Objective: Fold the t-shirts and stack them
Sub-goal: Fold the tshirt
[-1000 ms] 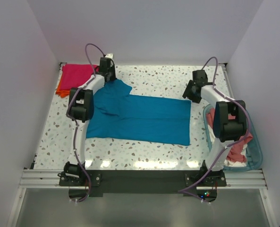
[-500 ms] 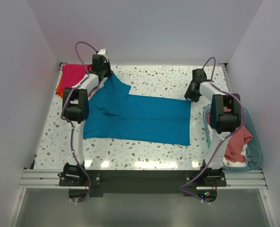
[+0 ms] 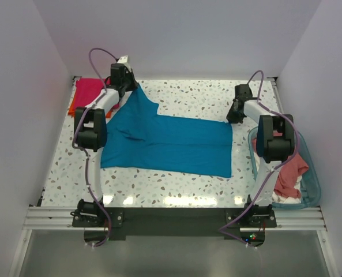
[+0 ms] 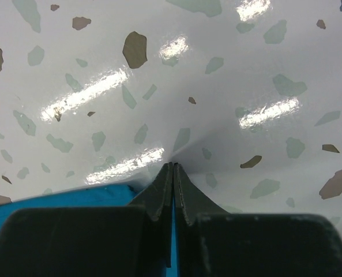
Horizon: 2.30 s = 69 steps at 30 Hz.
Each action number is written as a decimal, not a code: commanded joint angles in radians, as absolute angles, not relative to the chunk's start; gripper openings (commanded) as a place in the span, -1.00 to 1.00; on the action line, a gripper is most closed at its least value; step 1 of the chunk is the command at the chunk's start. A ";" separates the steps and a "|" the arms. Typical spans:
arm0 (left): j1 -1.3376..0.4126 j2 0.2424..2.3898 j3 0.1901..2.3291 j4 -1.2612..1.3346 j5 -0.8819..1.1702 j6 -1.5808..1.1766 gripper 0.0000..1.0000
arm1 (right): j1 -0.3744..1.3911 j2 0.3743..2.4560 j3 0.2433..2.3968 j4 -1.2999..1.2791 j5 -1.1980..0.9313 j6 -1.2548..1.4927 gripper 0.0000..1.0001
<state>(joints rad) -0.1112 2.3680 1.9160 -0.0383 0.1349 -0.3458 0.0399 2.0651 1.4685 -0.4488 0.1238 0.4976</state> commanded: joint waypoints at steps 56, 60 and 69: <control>-0.066 0.939 0.517 0.017 -0.159 -0.762 -1.00 | 0.041 1.261 0.815 -0.463 0.032 0.566 -1.00; -0.066 0.894 0.453 0.002 -0.176 -0.804 -1.00 | 0.041 1.235 0.759 -0.450 0.023 0.566 -1.00; -0.066 0.803 0.377 -0.054 -0.157 -0.830 -0.32 | 0.040 1.209 0.698 -0.428 0.003 0.554 -0.52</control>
<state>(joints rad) -0.0723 0.8562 0.3901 -0.0475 -0.1471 -0.8089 0.0399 1.2549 0.7048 -0.4622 0.0105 0.5610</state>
